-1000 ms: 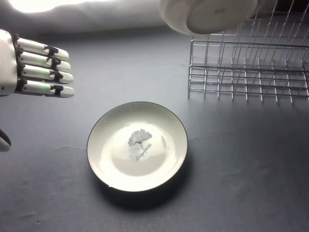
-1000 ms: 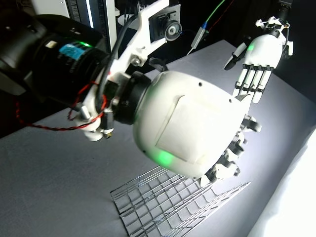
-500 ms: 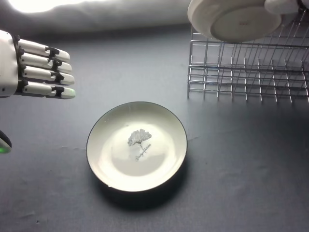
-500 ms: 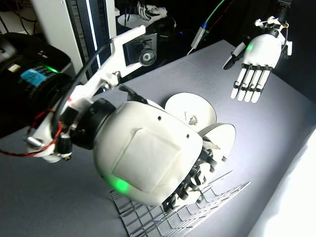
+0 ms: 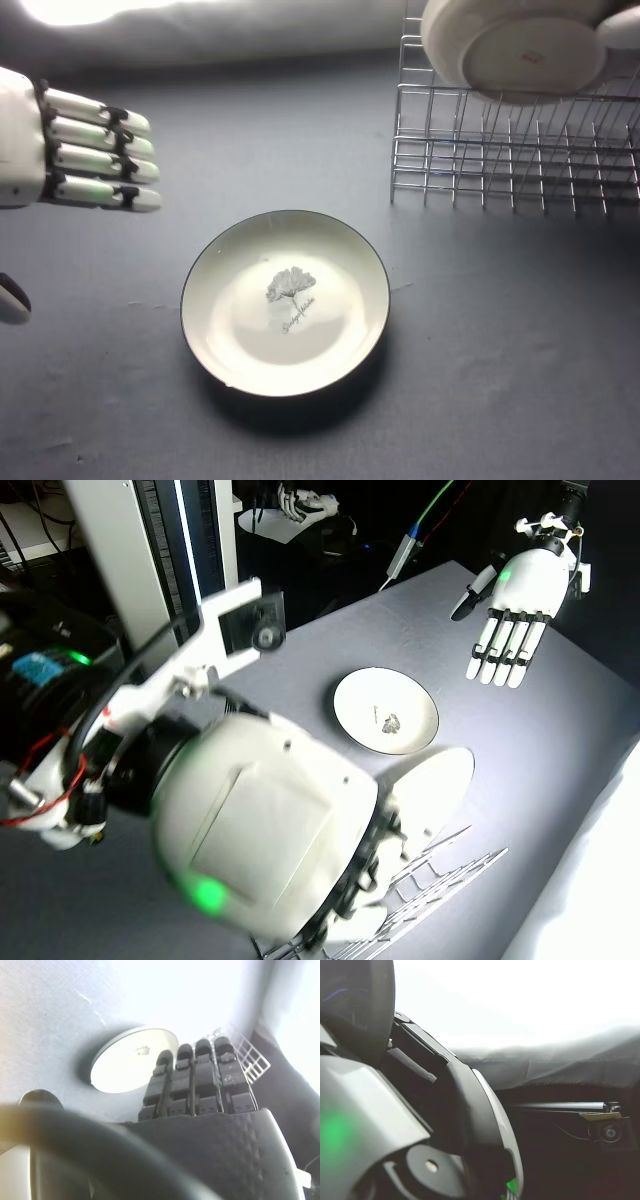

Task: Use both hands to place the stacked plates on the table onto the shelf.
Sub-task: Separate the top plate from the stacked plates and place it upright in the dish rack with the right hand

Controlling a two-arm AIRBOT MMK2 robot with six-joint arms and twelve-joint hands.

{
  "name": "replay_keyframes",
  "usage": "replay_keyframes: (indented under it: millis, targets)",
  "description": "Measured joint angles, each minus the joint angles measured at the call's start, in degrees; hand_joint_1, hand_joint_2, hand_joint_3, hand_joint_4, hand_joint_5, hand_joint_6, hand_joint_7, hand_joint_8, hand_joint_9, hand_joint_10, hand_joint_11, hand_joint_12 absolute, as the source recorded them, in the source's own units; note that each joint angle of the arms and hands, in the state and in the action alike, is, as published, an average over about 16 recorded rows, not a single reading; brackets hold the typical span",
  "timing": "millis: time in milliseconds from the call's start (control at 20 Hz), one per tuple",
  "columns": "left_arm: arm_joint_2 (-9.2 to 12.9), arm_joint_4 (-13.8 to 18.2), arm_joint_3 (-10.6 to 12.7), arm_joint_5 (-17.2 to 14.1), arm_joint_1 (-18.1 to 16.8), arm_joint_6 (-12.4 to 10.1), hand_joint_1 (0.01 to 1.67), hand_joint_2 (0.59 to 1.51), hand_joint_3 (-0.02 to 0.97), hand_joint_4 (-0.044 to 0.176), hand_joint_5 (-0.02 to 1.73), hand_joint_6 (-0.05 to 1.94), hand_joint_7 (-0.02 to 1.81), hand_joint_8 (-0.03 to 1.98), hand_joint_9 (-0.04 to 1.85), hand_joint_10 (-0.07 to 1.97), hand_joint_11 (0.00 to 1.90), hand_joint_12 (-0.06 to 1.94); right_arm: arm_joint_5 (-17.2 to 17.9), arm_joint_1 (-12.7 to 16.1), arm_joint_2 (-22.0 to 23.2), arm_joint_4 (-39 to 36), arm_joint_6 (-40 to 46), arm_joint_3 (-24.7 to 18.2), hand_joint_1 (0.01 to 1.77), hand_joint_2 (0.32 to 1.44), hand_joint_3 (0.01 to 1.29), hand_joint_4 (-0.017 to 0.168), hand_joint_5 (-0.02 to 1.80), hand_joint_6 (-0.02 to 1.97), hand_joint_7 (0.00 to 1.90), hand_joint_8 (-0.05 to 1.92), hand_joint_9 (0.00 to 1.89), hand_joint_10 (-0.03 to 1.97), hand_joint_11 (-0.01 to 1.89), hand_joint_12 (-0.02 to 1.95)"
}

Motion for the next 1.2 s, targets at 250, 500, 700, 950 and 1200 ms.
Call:
replay_keyframes:
  millis: [250, 500, 700, 950, 1200]
  targets:
    - [-2.1, -2.6, 1.8, -4.8, 0.8, -1.4, 0.01, 1.035, 0.02, 0.004, 0.02, 0.01, 0.02, 0.02, 0.02, 0.0, 0.02, 0.01, 0.4, -2.2, -0.5, -2.8, -0.6, 2.1, 1.34, 1.05, 0.01, -0.008, 0.88, 1.07, 0.99, 0.85, 0.86, 1.24, 0.63, 1.3]
    - [-6.0, -5.3, 5.5, -12.2, 2.7, -2.6, 0.01, 1.035, 0.02, 0.004, 0.02, 0.01, 0.01, 0.02, 0.02, 0.0, 0.02, 0.01, 1.4, -4.5, -1.0, -5.8, -0.7, 3.2, 1.34, 1.05, 0.01, -0.009, 0.88, 1.05, 0.98, 0.86, 0.85, 1.26, 0.61, 1.31]
    - [-9.2, -6.8, 8.7, -17.9, 4.7, -3.0, 0.01, 1.035, 0.02, 0.003, 0.02, 0.01, 0.02, 0.02, 0.02, 0.0, 0.02, 0.01, 2.6, -6.1, -1.2, -8.5, -0.8, 3.4, 1.32, 1.06, 0.01, -0.009, 0.87, 1.05, 0.97, 0.83, 0.85, 1.14, 0.57, 1.3]
    - [-12.6, -7.2, 11.8, -22.2, 7.2, -2.5, 0.01, 1.038, 0.02, 0.003, 0.02, 0.01, 0.02, 0.02, 0.02, 0.0, 0.02, 0.01, 4.5, -7.2, -1.4, -11.6, -0.9, 3.4, 1.28, 1.06, 0.01, -0.007, 0.84, 0.8, 0.94, 0.56, 0.84, 0.81, 0.47, 1.26]
    - [-14.0, -6.1, 13.1, -22.7, 9.6, -1.2, 0.01, 1.041, 0.02, 0.003, 0.02, 0.01, 0.02, 0.02, 0.02, 0.0, 0.02, 0.01, 6.7, -6.5, -1.6, -14.1, -1.0, 3.3, 1.22, 1.06, 0.01, -0.005, 0.77, 0.48, 0.86, 0.3, 0.79, 0.42, 0.32, 1.21]
